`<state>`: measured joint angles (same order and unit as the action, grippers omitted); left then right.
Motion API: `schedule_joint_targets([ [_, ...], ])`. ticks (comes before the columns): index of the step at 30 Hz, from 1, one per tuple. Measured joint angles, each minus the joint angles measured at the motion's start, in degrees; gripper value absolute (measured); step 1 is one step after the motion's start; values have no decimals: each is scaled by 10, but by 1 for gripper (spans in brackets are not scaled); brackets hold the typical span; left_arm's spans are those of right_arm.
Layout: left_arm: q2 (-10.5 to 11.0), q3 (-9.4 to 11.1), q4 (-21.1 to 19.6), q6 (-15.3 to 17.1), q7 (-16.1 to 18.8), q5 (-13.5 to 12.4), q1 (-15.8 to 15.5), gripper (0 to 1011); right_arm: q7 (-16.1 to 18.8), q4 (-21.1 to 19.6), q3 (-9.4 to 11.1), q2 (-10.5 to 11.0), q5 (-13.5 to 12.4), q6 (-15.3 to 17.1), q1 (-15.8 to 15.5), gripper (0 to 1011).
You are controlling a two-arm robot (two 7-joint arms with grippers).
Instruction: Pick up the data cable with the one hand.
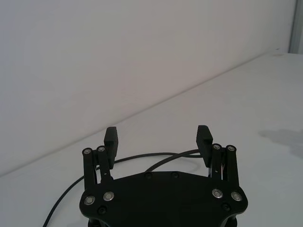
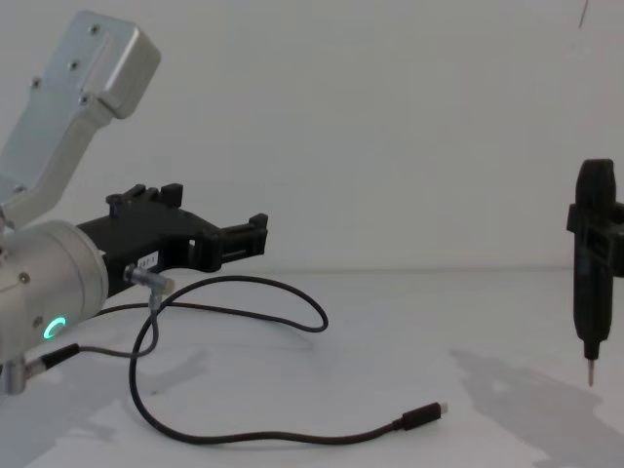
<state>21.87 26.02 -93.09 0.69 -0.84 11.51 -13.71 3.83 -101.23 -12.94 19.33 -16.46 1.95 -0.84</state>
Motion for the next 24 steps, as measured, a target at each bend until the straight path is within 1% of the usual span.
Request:
schedule_joint_targets([
  [5,1,0,5,-6,-14,3,-7,1001,0,0,0,0,0,0,0,279],
  [9,5,-1,11,-13,-35,10,-17,1001,0,0,0,0,0,0,0,279],
  [16,17,-2,26,-28,-94,29,-41,1001,0,0,0,0,0,0,0,279],
  [17,18,-2,27,-29,-98,30,-43,1001,0,0,0,0,0,0,0,279],
  [18,22,-2,29,-32,-113,36,-48,1001,0,0,0,0,0,0,0,279],
  [19,22,-2,29,-32,-113,36,-48,1001,0,0,0,0,0,0,0,279],
  [20,25,-3,32,-36,-129,42,-53,1001,0,0,0,0,0,0,0,279],
  [22,28,-3,35,-38,-140,46,-57,1001,0,0,0,0,0,0,0,279],
  [23,32,-3,38,-41,-157,52,-61,1001,0,0,0,0,0,0,0,279],
  [24,34,-3,40,-42,-164,55,-63,1001,0,0,0,0,0,0,0,279],
])
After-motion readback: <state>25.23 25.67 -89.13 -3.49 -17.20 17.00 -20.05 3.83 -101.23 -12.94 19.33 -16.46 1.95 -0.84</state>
